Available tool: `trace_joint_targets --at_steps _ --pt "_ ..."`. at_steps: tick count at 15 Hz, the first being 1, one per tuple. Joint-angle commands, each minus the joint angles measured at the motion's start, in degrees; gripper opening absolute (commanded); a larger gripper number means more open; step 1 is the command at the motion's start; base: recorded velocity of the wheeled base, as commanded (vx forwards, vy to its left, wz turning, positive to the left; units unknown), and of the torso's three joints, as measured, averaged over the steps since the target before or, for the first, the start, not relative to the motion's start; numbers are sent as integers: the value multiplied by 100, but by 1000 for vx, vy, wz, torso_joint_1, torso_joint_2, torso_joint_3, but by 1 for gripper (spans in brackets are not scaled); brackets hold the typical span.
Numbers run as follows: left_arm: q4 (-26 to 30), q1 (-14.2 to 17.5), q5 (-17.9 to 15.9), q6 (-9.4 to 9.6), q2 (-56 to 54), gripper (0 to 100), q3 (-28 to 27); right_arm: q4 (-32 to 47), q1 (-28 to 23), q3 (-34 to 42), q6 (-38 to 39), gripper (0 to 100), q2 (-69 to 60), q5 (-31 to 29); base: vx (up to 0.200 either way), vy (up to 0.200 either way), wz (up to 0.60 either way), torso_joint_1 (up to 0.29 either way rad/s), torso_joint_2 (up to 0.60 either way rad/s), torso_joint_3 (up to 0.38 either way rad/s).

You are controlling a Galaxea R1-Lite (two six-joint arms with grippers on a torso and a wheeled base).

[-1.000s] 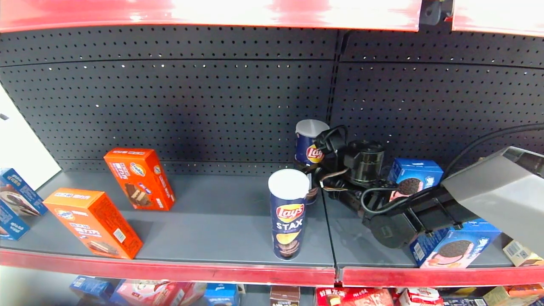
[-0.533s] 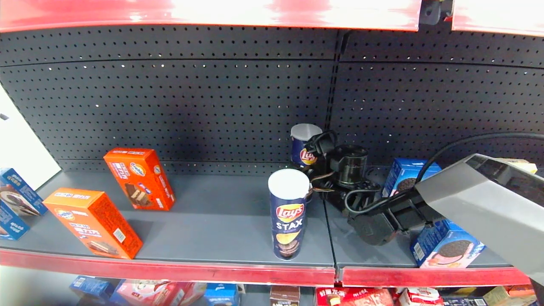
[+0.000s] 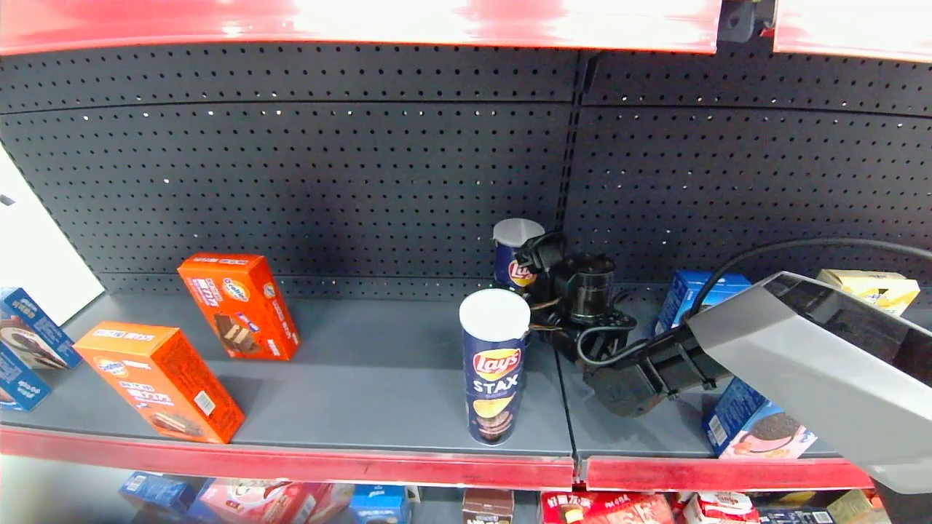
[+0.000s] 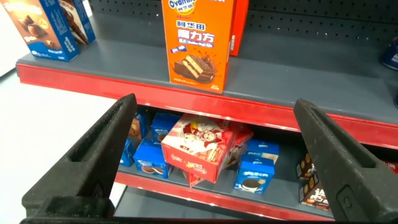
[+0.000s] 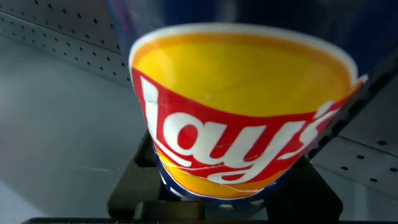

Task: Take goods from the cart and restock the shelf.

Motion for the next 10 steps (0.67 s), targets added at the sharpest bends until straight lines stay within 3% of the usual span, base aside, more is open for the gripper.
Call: trace_joint_targets --at_steps 1,10 --pt "-4 5 2 -3 13 100 0 -7 1 -118 0 0 108 1 0 0 0 0 0 0" --pt "5 5 2 -3 13 100 0 -16 -43 -285 -96 0 143 1 0 0 0 0 0 0"
